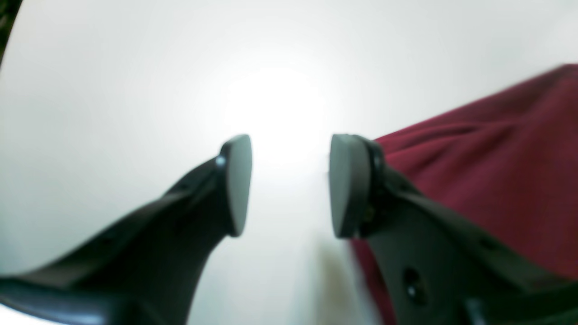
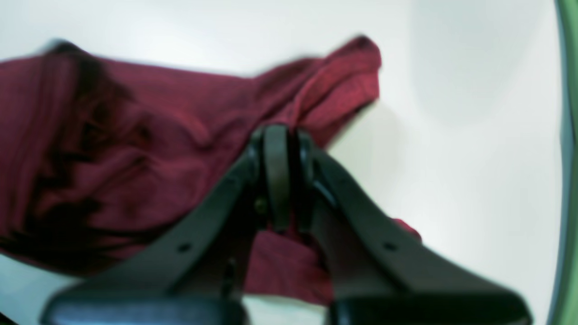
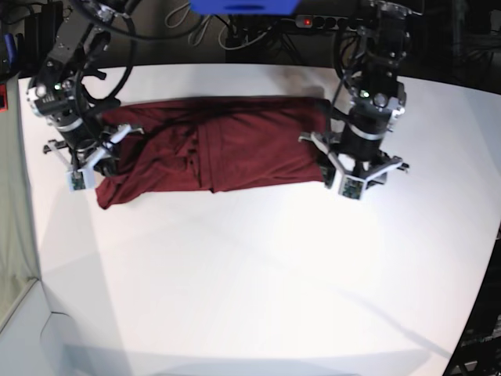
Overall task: Layout the t-shirt on the table in an organized manner, then fold the t-shirt properly
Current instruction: 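Release the left gripper and press the folded strip flat with both grippers, then grasp the strip end with the right gripper and fold it over toward the left gripper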
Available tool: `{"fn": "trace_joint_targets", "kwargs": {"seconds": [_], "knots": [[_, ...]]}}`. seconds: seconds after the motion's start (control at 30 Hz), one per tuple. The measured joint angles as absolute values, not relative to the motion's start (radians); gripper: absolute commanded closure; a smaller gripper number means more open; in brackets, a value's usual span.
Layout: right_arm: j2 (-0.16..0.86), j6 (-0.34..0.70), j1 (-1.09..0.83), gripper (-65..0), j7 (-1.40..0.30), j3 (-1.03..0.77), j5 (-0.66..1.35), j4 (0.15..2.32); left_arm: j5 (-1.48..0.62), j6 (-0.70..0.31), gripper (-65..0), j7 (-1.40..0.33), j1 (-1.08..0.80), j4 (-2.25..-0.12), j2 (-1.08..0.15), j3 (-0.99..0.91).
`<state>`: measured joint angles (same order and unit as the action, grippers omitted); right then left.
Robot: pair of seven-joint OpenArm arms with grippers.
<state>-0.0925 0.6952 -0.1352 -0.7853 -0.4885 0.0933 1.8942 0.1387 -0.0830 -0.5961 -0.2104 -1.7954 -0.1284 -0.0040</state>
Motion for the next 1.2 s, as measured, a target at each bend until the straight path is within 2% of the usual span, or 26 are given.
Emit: {"fn": "trace_joint_targets", "kwargs": {"seconds": [0.27, 0.67, 0.87, 1.2], "knots": [[-0.128, 0.695, -0.198, 0.0, -0.792, -0.331, 0.087, 2.006, 0.142, -0.08, -27.2, -0.591, -0.218, -1.805, -0.094, -0.169], [-0.149, 0.695, -0.175, 0.0, -0.789, 0.034, 0.086, 2.01, 0.139, -0.083, -27.2, -0.598, -0.313, -1.801, -0.096, -0.195], [-0.15, 0.695, -0.187, 0.0, -0.793, 0.076, 0.084, 2.009, 0.142, -0.082, -27.2, -0.595, -0.337, -1.798, -0.068, -0.192], [-0.147, 0.695, -0.212, 0.0, -0.782, 0.151, 0.087, 2.01, 0.141, -0.076, -27.2, -0.577, -0.309, -1.657, 0.007, -0.187]]}}
